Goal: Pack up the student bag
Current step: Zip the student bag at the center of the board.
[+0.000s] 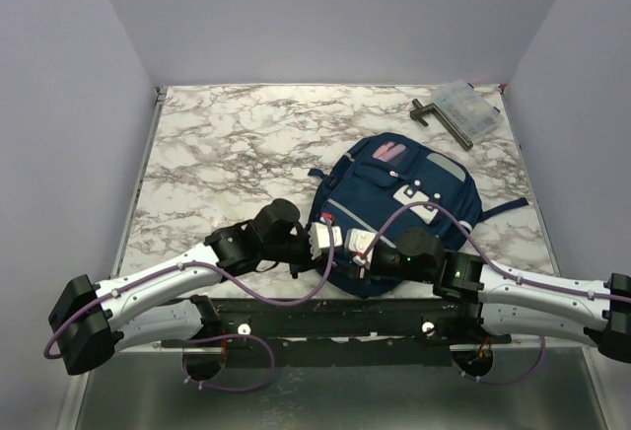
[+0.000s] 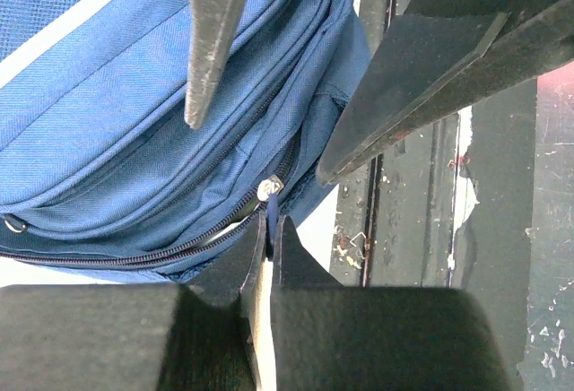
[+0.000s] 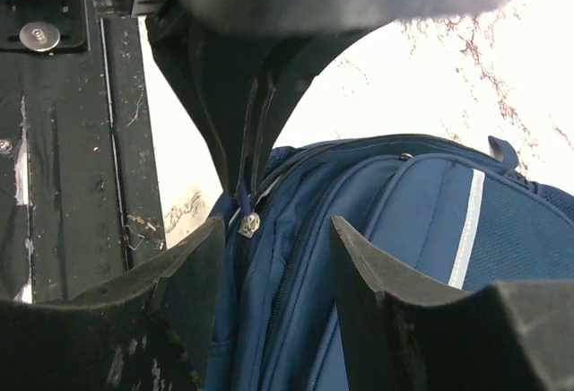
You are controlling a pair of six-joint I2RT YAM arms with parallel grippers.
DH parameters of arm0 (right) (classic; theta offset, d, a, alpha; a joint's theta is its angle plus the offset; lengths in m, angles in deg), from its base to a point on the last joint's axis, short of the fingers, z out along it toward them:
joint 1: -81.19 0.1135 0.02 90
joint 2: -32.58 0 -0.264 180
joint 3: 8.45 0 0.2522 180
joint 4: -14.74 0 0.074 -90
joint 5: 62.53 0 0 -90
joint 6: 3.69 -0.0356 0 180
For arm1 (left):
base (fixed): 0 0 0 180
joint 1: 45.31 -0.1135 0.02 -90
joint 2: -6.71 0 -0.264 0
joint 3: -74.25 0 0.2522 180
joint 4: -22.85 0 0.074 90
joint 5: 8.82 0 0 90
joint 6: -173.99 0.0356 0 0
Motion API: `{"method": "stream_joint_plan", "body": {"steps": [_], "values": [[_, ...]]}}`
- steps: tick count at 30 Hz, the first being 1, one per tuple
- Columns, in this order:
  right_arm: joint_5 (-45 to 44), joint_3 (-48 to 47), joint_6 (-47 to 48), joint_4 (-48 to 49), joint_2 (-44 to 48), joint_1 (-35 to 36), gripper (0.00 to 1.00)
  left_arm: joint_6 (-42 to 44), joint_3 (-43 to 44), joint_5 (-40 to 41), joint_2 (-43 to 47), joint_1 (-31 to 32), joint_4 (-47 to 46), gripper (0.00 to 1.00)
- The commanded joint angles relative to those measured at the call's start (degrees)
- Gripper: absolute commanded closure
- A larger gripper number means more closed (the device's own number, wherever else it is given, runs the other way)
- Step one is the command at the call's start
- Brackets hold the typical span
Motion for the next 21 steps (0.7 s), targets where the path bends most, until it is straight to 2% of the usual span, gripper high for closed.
{"method": "stream_joint_plan", "body": {"steps": [1, 6, 13, 17, 21], "values": [[-0.7, -3.3, 1.9, -9.2, -1.9, 0.4, 0.46, 0.0, -0.6, 1.1, 0.6, 0.1, 0.8, 1.0], [0.3, -4.9, 3.6, -10.7, -7.6, 0.4, 0.49, -0.4, -0.7, 1.5, 0.9, 0.1, 0.8, 1.0], [2.7, -4.0, 4.8, -12.7, -6.3, 0.4, 0.5, -0.2, -0.7, 2.3, 0.7, 0.0, 1.1, 1.0], [0.2, -1.8, 3.6, -10.4, -1.6, 0.5, 0.41, -0.1, -0.9, 2.8, 1.1, 0.0, 1.1, 1.0], [-2.2, 0.8, 1.8, -6.5, 2.5, 0.7, 0.37, -0.1, -1.6, 2.3, 2.4, 0.0, 0.7, 1.0]]}}
